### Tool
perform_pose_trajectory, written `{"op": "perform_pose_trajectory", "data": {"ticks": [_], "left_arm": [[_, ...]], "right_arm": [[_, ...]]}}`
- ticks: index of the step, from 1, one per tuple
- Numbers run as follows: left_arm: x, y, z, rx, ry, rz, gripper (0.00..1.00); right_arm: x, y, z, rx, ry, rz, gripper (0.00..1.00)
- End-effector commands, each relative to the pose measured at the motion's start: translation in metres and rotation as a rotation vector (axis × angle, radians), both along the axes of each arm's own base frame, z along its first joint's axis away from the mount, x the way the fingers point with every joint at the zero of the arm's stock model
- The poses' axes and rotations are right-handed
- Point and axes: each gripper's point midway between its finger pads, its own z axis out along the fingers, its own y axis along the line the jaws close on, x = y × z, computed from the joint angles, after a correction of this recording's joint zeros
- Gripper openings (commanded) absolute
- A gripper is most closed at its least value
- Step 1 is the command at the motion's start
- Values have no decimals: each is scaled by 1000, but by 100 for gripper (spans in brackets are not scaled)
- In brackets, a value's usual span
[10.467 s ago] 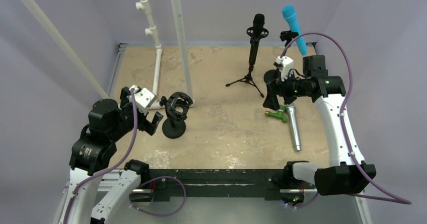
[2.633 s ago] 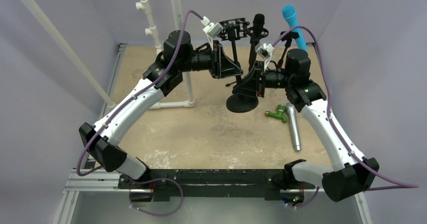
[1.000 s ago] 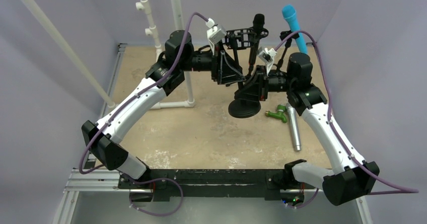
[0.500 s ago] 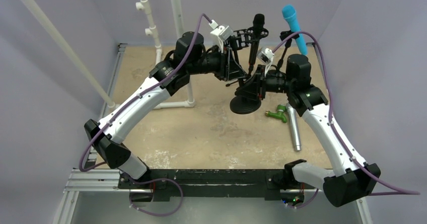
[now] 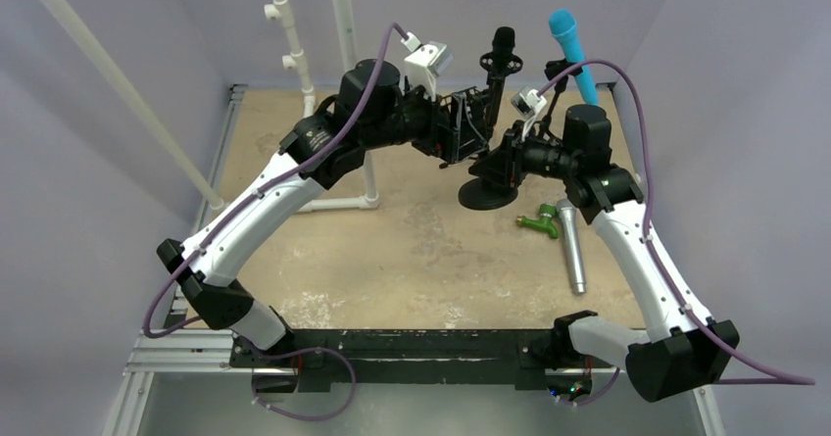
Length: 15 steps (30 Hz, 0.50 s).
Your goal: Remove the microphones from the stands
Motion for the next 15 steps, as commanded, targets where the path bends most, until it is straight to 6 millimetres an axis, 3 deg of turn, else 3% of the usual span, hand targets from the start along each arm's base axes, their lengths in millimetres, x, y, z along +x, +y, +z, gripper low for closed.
{"op": "perform_pose_trajectory", "data": {"ticks": [1, 5, 8, 12, 15], "left_arm": [[-19, 28, 35, 18, -226, -49, 86], [-25, 48, 58, 68, -404, -61, 87], [-34, 52, 63, 86, -472, -118, 86], [-54, 37, 49, 44, -437, -254, 84], [-57, 24, 34, 13, -366, -303, 79]], "right_arm": [[-5, -3, 34, 38, -131, 9, 0], [-13, 1, 37, 56, -143, 68, 0], [-20, 5, 43, 83, -145, 114, 0], [-30, 11, 56, 161, -125, 185, 0], [-38, 16, 67, 233, -100, 246, 0]]}}
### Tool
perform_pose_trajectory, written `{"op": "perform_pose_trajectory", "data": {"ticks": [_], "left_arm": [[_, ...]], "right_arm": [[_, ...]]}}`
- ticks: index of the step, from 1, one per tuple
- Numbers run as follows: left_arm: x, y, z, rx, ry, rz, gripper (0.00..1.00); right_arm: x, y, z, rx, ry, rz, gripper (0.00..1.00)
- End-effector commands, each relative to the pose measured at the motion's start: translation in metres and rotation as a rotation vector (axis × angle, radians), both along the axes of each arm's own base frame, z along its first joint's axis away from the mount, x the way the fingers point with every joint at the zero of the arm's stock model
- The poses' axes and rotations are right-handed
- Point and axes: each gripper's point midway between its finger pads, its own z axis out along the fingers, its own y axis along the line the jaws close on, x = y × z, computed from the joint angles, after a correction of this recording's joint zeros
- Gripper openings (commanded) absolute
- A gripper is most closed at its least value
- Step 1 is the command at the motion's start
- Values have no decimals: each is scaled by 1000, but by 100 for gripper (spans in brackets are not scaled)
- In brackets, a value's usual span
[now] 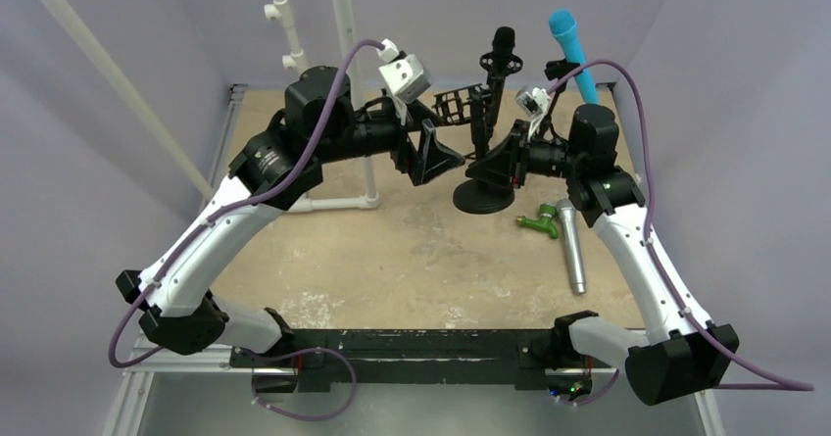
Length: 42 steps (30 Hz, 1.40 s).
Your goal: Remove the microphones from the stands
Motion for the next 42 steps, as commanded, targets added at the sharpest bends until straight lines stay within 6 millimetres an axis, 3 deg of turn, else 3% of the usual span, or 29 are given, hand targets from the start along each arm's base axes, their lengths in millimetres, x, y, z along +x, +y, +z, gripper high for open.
{"op": "perform_pose_trajectory", "data": {"ticks": [1, 11, 18, 26, 38, 42], "left_arm": [[-9, -23, -22, -5, 49, -125, 77], [10, -47, -39, -53, 163, -112, 63], [33, -44, -34, -132, 276, -61, 59], [58, -53, -29, -135, 289, -11, 55], [60, -62, -17, -159, 281, -47, 47], [61, -63, -17, -157, 271, -51, 34]], "right_arm": [[-22, 9, 47, 144, -83, 142, 0], [-36, 10, 51, 173, -95, 214, 0], [-37, 10, 44, 164, -99, 213, 0], [-27, 9, 39, 146, -96, 168, 0], [-23, 7, 29, 119, -93, 139, 0], [-22, 7, 27, 113, -92, 132, 0]]}}
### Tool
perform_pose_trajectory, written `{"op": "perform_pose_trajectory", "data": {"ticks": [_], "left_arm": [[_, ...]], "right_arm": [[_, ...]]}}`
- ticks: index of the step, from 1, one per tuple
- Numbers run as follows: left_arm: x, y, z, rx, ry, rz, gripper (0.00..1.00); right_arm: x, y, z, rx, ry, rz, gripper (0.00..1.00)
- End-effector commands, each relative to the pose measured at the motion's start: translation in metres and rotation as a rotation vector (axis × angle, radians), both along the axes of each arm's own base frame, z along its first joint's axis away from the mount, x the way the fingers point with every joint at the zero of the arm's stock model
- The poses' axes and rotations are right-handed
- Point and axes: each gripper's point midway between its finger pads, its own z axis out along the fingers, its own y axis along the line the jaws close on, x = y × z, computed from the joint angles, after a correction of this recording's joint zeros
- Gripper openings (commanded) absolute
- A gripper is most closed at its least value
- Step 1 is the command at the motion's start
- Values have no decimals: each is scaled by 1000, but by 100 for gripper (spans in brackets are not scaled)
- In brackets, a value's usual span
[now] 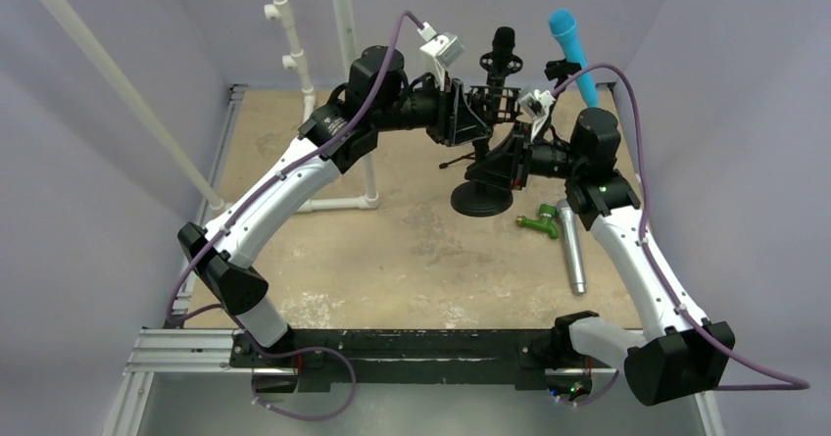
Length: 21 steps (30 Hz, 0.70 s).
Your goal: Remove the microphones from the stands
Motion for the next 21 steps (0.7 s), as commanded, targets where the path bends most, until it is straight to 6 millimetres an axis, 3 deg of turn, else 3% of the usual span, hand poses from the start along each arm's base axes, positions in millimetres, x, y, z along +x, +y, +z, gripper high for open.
{"op": "perform_pose_trajectory", "data": {"ticks": [1, 5, 12, 16, 19, 21], "left_arm": [[0, 1, 35, -73, -84, -6, 29], [3, -1, 29, -58, -87, -6, 1], [6, -2, 8, -17, -99, -6, 0], [9, 1, 6, 4, -155, -4, 0], [9, 2, 9, 6, -194, -10, 0], [9, 3, 10, 8, -208, -12, 0]], "right_arm": [[-9, -1, 15, 6, -95, 14, 0], [-8, -2, 15, 3, -96, 3, 0], [-4, -3, 11, -13, -93, -26, 0], [0, -6, 7, -32, -95, -53, 14], [2, -7, 6, -38, -95, -67, 30], [2, -7, 6, -39, -94, -70, 35]]}}
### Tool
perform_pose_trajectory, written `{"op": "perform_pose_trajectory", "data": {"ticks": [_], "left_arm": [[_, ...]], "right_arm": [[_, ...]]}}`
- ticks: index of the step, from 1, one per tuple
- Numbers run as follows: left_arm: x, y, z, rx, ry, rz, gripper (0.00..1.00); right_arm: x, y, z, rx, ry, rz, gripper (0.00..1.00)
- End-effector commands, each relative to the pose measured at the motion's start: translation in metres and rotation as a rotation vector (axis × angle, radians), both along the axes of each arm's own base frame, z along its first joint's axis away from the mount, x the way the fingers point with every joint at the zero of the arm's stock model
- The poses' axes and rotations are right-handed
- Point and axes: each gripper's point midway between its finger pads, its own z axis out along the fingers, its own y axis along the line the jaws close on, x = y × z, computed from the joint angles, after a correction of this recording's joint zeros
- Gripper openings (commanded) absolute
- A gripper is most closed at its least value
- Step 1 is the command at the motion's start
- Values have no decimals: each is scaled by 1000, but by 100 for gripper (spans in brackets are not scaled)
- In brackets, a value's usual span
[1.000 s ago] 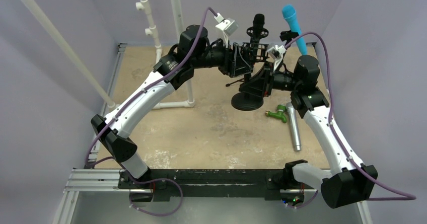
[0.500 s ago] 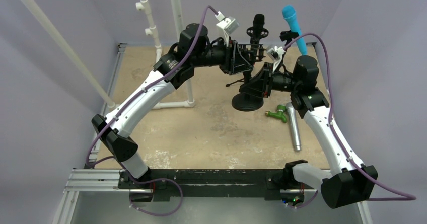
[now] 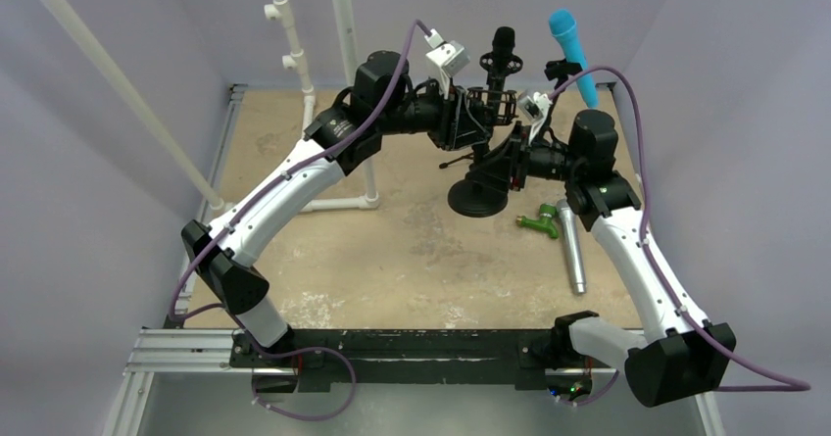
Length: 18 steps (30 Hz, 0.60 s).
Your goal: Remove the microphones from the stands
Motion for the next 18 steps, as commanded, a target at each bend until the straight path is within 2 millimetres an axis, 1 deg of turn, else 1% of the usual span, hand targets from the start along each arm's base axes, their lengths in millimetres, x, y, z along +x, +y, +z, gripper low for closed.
{"op": "perform_pose_trajectory", "data": {"ticks": [1, 4, 7, 9, 12, 16, 18], "left_arm": [[6, 6, 19, -19, -142, 12, 0], [9, 8, 19, -10, -156, 28, 0], [16, 10, 15, 12, -175, 63, 0], [25, 14, 13, 34, -203, 104, 0], [43, 19, 3, 63, -244, 172, 0], [68, 25, -16, 81, -261, 234, 0], [83, 33, -32, 90, -249, 271, 0]], "right_arm": [[-6, -3, 20, 7, -90, -15, 40], [-5, -4, 18, 2, -87, -23, 55], [-5, -4, 18, -2, -87, -31, 68], [-4, -6, 17, -19, -94, -44, 71], [-4, -11, 13, -58, -105, -70, 71], [-6, -17, 12, -96, -136, -82, 76], [-8, -19, 12, -102, -143, -84, 78]]}}
